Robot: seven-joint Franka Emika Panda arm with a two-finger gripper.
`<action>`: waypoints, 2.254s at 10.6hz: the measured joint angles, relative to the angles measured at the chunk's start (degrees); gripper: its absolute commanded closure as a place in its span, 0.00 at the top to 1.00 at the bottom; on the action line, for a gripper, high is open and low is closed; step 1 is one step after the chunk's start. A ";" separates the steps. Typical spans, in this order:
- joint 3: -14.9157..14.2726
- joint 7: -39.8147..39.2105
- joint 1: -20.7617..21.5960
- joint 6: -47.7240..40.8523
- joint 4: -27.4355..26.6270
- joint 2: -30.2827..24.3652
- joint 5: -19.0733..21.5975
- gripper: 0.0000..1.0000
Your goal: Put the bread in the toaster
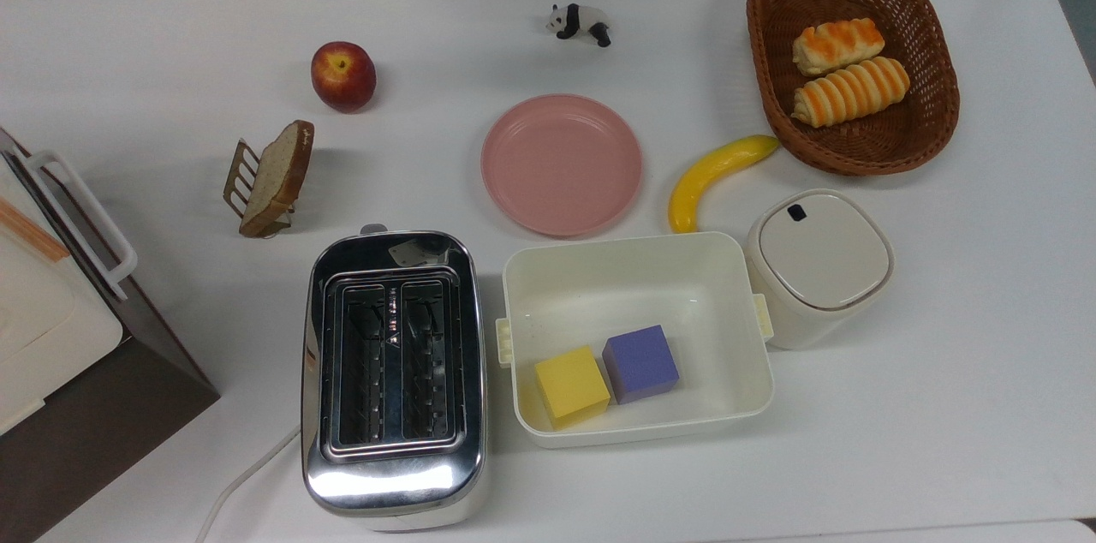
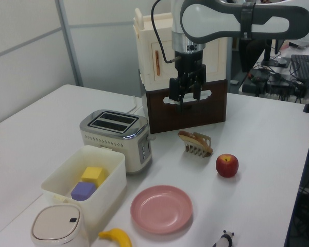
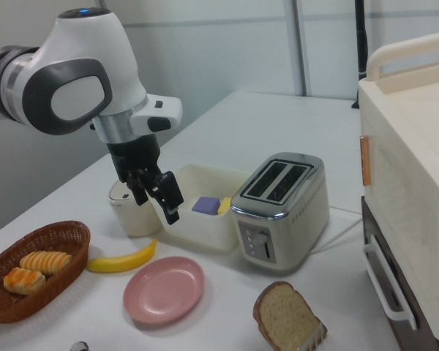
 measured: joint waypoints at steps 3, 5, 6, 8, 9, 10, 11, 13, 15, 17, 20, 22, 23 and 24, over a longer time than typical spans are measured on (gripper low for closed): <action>0.00 -0.66 0.07 0.00 0.00 0.26 0.00 1.00; 0.00 -0.68 0.07 0.00 0.00 0.49 0.00 1.00; 0.00 -0.68 0.08 0.00 0.00 0.54 0.00 1.00; 0.00 -0.69 0.08 0.00 0.01 0.56 0.00 1.00; 0.00 -0.72 0.08 0.00 0.03 0.56 0.00 1.00; 0.00 -1.06 0.08 0.00 0.07 0.56 0.00 1.00; 0.00 -1.64 0.08 0.00 0.08 0.56 0.00 1.00; -0.02 -2.26 0.08 0.00 0.08 0.56 -0.02 1.00; -1.70 -4.86 0.06 0.00 0.08 0.59 -0.21 1.00; -5.05 -8.82 0.02 0.08 -0.01 0.99 -0.21 1.00; -5.89 -9.85 0.08 5.05 -1.34 5.02 -1.58 1.00; -5.91 -9.85 0.06 9.18 -2.27 8.28 -2.92 0.98; -6.03 -9.85 0.03 11.80 -3.35 9.31 -3.86 0.96; -6.22 -9.85 0.03 14.58 -4.64 10.19 -4.84 0.92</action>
